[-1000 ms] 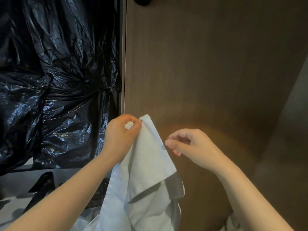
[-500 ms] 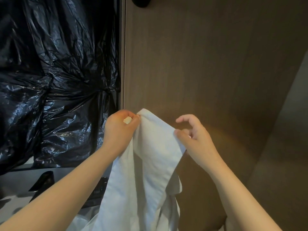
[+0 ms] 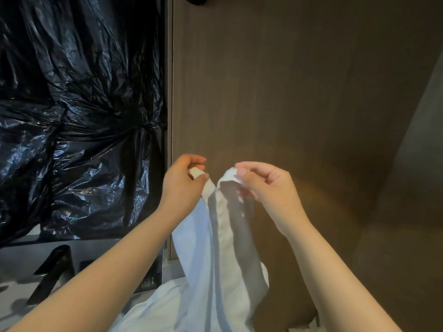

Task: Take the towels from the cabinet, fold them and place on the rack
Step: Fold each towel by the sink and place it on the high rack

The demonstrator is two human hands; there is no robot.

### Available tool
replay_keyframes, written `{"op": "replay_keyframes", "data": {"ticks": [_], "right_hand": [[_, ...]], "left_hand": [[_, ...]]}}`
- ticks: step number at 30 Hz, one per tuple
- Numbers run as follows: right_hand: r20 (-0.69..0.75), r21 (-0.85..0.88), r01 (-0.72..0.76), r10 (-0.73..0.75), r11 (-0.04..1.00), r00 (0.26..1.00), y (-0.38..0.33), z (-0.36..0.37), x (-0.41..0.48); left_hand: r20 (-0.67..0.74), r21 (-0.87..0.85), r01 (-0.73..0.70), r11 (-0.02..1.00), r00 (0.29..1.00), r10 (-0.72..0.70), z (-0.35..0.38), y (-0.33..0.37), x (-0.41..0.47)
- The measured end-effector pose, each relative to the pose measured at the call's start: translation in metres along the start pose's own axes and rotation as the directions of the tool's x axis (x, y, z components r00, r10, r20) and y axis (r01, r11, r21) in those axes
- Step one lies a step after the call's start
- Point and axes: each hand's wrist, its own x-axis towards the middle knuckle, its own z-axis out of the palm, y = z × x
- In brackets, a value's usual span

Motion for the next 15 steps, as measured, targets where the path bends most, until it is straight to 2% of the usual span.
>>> {"op": "replay_keyframes", "data": {"ticks": [2,3,5,6,8,12,15], "right_hand": [[0.058,-0.016,-0.094,0.095,0.995,0.994,0.013,-0.003,-0.005],[0.093,-0.018,-0.138,0.139,0.99,0.986,0.021,-0.004,-0.008],[0.155,-0.002,-0.195,0.193,0.981,0.969,0.034,-0.007,-0.014],[0.172,-0.022,-0.193,0.194,0.981,0.966,0.04,-0.008,-0.016],[0.173,-0.121,-0.126,0.146,0.985,0.974,0.048,-0.007,-0.02],[0.103,-0.29,-0.013,0.044,0.957,0.994,0.058,-0.001,-0.029],[0.16,-0.296,0.028,0.021,0.955,0.987,0.056,0.004,-0.039]], "left_hand": [[-0.043,-0.1,0.183,0.978,0.981,-0.188,-0.001,-0.015,-0.007],[-0.052,-0.2,0.298,0.933,0.948,-0.313,-0.002,-0.022,-0.011],[0.01,-0.401,0.484,0.778,0.852,-0.524,-0.004,-0.035,-0.021],[0.05,-0.431,0.534,0.727,0.819,-0.572,-0.005,-0.042,-0.027],[0.083,-0.392,0.578,0.716,0.797,-0.599,-0.006,-0.055,-0.038],[0.075,-0.346,0.573,0.743,0.807,-0.586,-0.011,-0.061,-0.054],[0.039,-0.318,0.547,0.775,0.824,-0.565,-0.017,-0.056,-0.065]]}}
